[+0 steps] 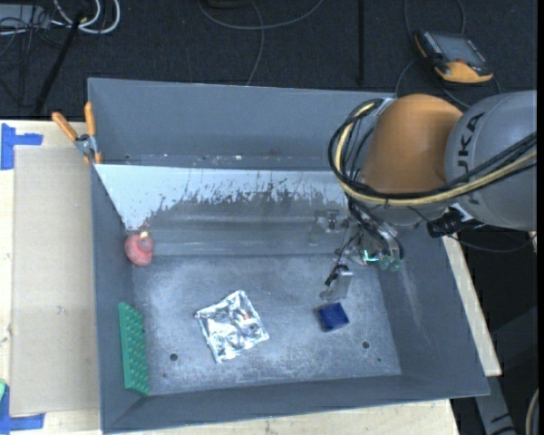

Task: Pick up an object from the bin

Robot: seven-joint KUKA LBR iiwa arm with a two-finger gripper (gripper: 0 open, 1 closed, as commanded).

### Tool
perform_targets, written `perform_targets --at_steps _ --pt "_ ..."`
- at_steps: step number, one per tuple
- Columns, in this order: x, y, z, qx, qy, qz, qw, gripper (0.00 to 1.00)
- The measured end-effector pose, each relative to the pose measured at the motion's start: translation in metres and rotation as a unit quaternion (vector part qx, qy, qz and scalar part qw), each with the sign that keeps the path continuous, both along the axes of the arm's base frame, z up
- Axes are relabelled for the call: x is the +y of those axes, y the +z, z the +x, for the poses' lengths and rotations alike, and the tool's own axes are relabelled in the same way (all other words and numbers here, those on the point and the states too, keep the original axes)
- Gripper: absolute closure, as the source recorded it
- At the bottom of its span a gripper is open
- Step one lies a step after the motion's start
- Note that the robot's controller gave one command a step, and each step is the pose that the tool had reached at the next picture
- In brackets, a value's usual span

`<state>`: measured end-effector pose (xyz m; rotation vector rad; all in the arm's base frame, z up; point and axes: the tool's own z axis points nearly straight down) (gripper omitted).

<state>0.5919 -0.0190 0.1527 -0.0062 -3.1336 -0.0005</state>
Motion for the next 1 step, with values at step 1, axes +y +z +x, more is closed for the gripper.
perform_targets --at_steps 1 --pt "-0.0711 -0.0874 -0.0510 0.0007 0.033 -0.001 0.9995 0.00"
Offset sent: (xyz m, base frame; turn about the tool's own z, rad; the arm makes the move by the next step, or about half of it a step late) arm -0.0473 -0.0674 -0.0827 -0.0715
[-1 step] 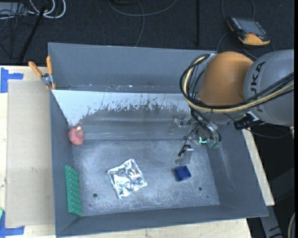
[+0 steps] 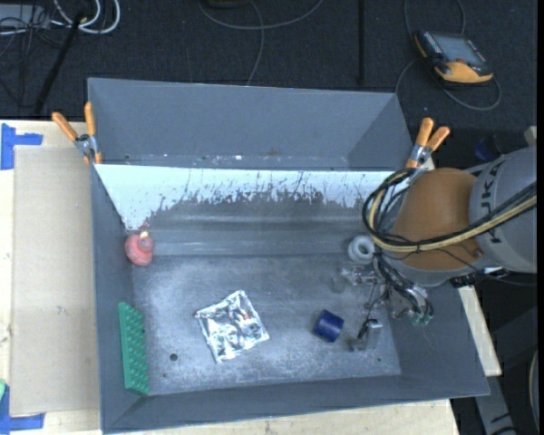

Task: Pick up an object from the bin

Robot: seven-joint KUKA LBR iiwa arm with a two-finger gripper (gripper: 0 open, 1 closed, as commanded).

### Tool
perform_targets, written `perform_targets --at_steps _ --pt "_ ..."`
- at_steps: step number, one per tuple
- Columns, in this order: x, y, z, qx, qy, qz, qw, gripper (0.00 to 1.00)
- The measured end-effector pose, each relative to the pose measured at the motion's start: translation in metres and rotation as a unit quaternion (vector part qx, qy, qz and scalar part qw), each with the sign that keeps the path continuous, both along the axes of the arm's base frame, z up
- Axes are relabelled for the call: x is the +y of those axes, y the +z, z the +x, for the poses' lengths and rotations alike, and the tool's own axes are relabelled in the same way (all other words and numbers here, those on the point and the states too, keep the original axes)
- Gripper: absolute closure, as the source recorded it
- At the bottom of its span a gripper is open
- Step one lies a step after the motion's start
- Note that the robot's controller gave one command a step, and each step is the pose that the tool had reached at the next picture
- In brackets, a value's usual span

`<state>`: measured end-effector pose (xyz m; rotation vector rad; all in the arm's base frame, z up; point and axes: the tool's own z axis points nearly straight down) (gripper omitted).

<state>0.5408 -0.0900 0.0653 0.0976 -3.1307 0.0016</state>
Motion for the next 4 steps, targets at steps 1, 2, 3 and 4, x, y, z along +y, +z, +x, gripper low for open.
perform_targets --at_steps 1,2,3,4 --pt "0.054 0.003 -0.053 -0.0018 -0.103 0.001 0.9947 0.00" --pt "0.053 0.004 -0.052 -0.0031 -0.102 0.000 0.9948 1.00" --pt "0.034 0.004 -0.047 -0.0047 -0.104 0.000 0.9946 1.00" --pt "0.030 0.004 -0.073 -0.0021 -0.108 0.000 0.9941 1.00"
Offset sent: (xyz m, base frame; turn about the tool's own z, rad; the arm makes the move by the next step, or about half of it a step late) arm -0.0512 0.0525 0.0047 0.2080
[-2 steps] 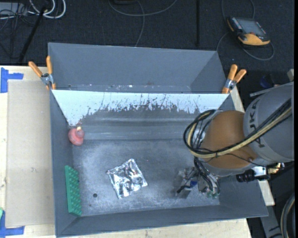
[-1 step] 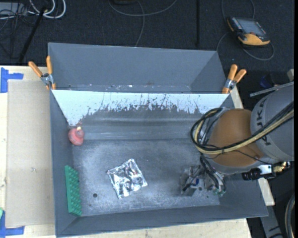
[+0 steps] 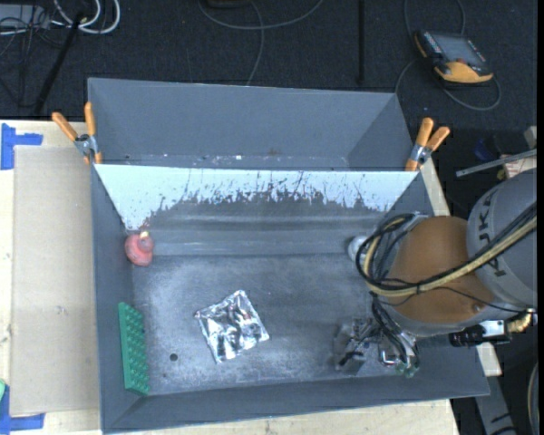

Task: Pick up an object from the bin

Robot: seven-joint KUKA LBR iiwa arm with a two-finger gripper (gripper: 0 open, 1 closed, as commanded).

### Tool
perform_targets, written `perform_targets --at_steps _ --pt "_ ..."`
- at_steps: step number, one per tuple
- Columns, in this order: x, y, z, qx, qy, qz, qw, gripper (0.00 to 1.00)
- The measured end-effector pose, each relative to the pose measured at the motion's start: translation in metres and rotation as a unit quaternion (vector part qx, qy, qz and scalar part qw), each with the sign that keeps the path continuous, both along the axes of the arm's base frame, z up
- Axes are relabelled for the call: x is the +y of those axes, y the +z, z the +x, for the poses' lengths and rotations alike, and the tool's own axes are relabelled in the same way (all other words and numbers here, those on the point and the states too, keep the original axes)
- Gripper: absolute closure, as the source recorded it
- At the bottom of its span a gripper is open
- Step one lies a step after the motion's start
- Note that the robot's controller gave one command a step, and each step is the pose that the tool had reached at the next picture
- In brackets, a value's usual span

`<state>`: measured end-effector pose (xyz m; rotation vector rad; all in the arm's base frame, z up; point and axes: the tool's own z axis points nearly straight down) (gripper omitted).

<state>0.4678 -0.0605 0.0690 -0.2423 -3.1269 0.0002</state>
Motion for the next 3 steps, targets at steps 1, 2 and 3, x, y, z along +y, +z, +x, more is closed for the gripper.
perform_targets --at_steps 1,2,3 --pt "-0.002 0.011 0.004 -0.0026 0.009 0.000 1.0000 1.00" --pt "-0.004 0.016 0.007 -0.0023 0.015 0.000 0.9999 1.00" --pt "0.007 0.036 0.006 -0.0032 0.026 0.000 0.9997 1.00"
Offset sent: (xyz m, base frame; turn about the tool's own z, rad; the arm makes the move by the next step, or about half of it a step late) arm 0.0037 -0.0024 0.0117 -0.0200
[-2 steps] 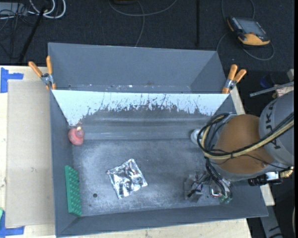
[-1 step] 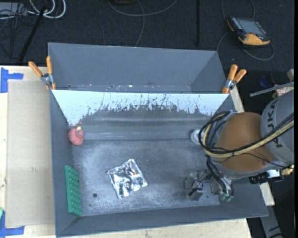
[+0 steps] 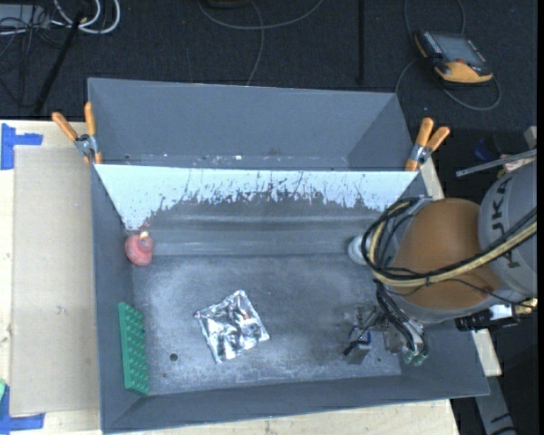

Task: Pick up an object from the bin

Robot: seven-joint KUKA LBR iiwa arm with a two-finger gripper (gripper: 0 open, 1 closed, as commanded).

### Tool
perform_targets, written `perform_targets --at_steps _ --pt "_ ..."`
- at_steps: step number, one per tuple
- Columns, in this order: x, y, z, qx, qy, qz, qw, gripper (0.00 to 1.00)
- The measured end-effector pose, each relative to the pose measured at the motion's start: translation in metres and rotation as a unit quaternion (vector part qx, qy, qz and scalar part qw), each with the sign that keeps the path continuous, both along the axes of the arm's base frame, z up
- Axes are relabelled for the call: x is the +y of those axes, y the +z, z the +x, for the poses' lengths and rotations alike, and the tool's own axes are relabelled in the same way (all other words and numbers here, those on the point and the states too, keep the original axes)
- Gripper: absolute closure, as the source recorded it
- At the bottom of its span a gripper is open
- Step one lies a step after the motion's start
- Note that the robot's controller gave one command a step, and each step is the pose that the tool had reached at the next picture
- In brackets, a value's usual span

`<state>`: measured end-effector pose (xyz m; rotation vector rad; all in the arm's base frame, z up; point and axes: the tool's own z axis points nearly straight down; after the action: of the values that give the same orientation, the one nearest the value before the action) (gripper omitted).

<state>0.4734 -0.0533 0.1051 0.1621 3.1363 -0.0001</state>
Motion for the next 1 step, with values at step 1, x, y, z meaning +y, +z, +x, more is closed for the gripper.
perform_targets --at_steps 1 --pt "-0.0099 0.0773 0.0206 -0.0039 0.005 -0.001 1.0000 1.00"
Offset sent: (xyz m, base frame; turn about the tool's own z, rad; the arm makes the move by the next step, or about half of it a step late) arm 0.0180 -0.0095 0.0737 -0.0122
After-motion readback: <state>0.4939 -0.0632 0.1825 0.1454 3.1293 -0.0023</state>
